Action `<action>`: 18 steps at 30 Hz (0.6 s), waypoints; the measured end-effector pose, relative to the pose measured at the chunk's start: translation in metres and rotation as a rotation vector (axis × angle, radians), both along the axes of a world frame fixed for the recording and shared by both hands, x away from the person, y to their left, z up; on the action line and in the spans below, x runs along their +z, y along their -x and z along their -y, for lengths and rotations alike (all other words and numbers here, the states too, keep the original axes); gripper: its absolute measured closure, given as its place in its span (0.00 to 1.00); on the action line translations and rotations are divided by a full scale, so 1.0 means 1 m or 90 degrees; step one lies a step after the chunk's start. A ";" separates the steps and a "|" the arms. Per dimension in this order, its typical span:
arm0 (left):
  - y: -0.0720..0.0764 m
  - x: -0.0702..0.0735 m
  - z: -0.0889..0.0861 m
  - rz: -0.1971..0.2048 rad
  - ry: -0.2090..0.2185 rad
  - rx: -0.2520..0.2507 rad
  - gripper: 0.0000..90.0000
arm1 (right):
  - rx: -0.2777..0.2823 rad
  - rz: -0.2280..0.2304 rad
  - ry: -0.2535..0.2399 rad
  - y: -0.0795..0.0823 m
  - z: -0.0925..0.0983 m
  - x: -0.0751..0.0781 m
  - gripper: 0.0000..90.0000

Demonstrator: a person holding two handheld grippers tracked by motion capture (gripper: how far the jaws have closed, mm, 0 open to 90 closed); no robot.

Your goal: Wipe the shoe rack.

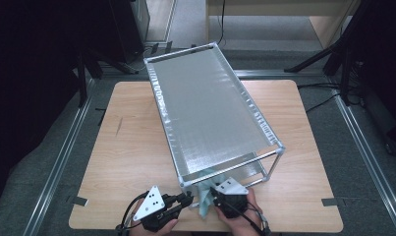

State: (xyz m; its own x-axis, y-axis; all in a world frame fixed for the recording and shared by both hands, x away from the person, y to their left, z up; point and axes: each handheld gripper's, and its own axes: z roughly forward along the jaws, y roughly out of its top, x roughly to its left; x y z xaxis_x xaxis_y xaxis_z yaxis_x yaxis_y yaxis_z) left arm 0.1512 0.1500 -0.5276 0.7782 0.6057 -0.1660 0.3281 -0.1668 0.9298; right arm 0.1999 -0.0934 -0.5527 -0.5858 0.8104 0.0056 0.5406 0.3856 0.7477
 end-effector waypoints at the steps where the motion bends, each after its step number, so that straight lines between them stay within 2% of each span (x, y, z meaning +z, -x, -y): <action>1: 0.000 0.000 0.000 0.000 0.000 0.000 0.89 | -0.018 -0.003 0.002 -0.003 0.008 0.001 0.82; 3: 0.000 0.000 0.000 0.001 0.002 -0.001 0.89 | -0.058 0.004 0.017 -0.009 0.028 0.003 0.84; 6: 0.000 0.000 0.000 0.000 0.002 -0.002 0.89 | -0.121 0.005 0.013 -0.015 0.060 0.008 0.86; 8: 0.000 0.000 0.000 0.000 0.000 -0.002 0.89 | -0.163 0.016 0.016 -0.015 0.082 0.014 0.87; 11: -0.001 0.000 0.000 -0.001 0.001 -0.004 0.89 | -0.186 0.017 0.003 -0.014 0.101 0.019 0.89; 14: -0.001 0.000 0.001 -0.001 0.002 -0.003 0.89 | -0.184 0.005 0.003 -0.012 0.105 0.016 0.90; 15: -0.001 0.000 0.001 0.000 0.001 -0.002 0.89 | -0.181 -0.001 0.006 -0.010 0.101 0.012 0.90; 16: -0.002 0.000 0.000 0.000 0.002 -0.001 0.89 | -0.182 0.006 0.013 -0.009 0.097 0.011 0.90; 18: -0.002 0.000 0.000 -0.001 0.004 0.000 0.89 | -0.162 0.004 0.016 -0.006 0.087 0.012 0.90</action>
